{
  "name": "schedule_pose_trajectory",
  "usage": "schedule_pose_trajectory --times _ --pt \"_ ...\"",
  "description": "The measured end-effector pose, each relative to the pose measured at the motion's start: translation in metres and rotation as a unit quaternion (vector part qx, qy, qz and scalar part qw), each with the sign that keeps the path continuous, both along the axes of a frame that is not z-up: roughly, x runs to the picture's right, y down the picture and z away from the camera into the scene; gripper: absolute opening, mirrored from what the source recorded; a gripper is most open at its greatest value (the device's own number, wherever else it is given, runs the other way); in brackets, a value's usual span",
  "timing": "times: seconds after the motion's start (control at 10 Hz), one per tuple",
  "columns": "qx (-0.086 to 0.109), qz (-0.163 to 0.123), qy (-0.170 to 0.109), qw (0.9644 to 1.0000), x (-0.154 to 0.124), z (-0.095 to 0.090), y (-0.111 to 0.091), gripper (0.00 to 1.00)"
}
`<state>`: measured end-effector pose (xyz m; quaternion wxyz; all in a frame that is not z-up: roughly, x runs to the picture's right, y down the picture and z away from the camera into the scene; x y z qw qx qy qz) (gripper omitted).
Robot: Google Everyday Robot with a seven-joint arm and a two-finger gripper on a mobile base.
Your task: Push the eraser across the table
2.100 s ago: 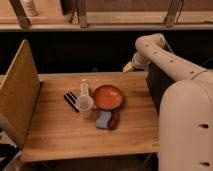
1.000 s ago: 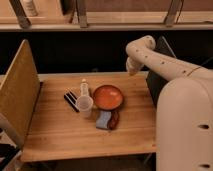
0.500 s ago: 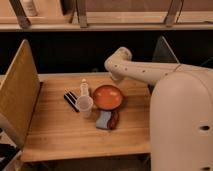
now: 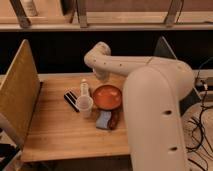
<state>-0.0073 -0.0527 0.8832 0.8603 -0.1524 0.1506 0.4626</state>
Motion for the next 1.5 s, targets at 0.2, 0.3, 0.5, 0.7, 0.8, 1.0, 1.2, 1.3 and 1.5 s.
schedule_pose_trajectory --times 0.2,0.3,0.5,0.7,0.8,1.0,1.2,1.3,1.5 --pt "-0.026 0.052 0.033 0.9978 -0.01 0.009 -0.004 0.0" --pt "-0.03 0.061 0.039 0.9969 -0.011 0.01 -0.005 0.0" --pt "-0.033 0.064 0.042 0.9965 -0.009 0.01 -0.004 0.0" --pt "-0.045 0.051 0.037 0.997 -0.005 0.003 0.007 0.0" --pt "-0.05 0.033 0.027 0.9978 -0.007 -0.006 0.017 0.0" --pt "-0.05 -0.001 0.007 0.9987 -0.018 -0.022 0.033 0.0" --pt "-0.038 -0.035 -0.008 0.9987 -0.029 -0.043 0.048 0.0" --pt "-0.033 -0.043 -0.015 0.9984 -0.033 -0.05 0.053 0.0" --pt "-0.021 -0.068 -0.038 0.9967 -0.055 -0.063 0.065 0.0"
